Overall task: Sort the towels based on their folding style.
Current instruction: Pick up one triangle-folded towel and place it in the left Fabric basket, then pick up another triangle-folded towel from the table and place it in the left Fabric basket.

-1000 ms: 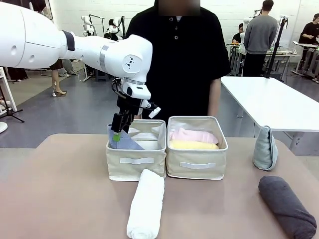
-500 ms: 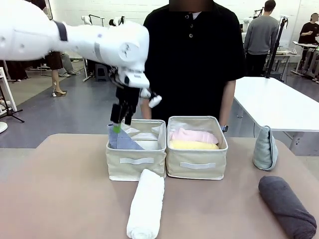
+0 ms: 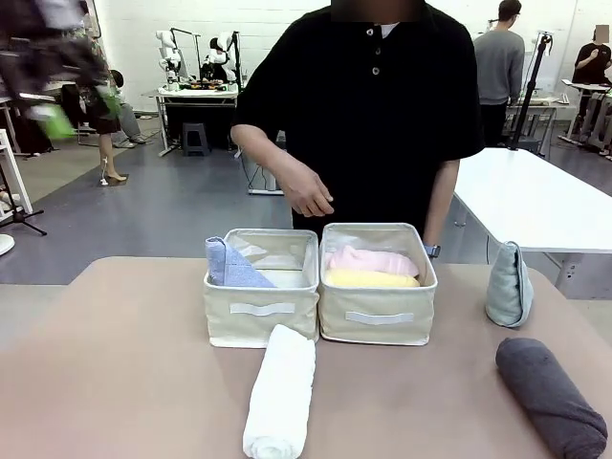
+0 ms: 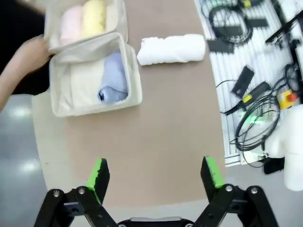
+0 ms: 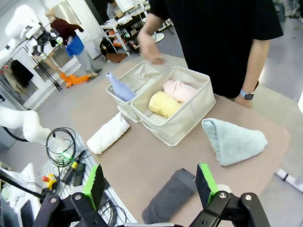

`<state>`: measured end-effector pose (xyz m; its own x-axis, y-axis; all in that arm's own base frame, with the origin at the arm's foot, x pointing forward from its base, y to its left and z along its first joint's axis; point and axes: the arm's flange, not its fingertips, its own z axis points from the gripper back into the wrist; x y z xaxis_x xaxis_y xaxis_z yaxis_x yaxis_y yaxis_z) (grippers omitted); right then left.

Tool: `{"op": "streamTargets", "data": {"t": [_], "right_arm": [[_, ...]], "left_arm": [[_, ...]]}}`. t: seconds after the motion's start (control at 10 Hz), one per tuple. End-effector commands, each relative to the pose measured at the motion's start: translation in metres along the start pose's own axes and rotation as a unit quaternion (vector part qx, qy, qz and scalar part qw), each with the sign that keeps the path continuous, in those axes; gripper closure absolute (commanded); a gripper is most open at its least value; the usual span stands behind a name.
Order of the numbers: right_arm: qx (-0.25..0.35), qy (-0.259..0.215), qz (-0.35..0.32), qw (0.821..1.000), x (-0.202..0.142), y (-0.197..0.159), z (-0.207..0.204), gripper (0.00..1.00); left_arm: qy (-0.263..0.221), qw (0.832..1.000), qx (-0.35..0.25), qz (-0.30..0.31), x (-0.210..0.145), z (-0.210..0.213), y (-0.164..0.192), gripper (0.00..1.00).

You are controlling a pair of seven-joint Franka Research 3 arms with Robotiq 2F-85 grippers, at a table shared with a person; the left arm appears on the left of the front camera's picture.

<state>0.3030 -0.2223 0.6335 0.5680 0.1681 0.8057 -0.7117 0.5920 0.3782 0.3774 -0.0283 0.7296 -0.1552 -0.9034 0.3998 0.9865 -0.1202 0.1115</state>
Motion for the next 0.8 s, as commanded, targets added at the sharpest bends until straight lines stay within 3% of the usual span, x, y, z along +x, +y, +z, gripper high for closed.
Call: {"op": "streamTargets", "data": {"t": [0.0,0.2,0.3,0.4,0.5,0.7], "right_arm": [[0.007,-0.009,0.006,1.000,0.001,0.001,0.000,0.00],[0.007,-0.009,0.006,1.000,0.001,0.001,0.000,0.00],[0.007,-0.009,0.006,1.000,0.001,0.001,0.000,0.00],[0.007,-0.009,0.006,1.000,0.001,0.001,0.000,0.00],[0.007,-0.009,0.006,1.000,0.001,0.001,0.000,0.00],[0.007,-0.009,0.006,1.000,0.001,0.001,0.000,0.00]], "left_arm": [[-0.017,0.998,-0.005,0.060,-0.054,-0.021,-0.013,0.00],[-0.020,0.993,-0.019,0.111,-0.077,-0.038,-0.014,0.00],[-0.004,0.990,-0.019,0.140,-0.079,-0.039,-0.012,0.00],[0.043,0.987,-0.010,0.152,-0.080,-0.041,-0.013,0.00],[-0.026,0.993,-0.021,0.114,-0.097,-0.032,-0.020,0.00],[-0.026,0.993,-0.021,0.114,-0.097,-0.032,-0.020,0.00]]}}
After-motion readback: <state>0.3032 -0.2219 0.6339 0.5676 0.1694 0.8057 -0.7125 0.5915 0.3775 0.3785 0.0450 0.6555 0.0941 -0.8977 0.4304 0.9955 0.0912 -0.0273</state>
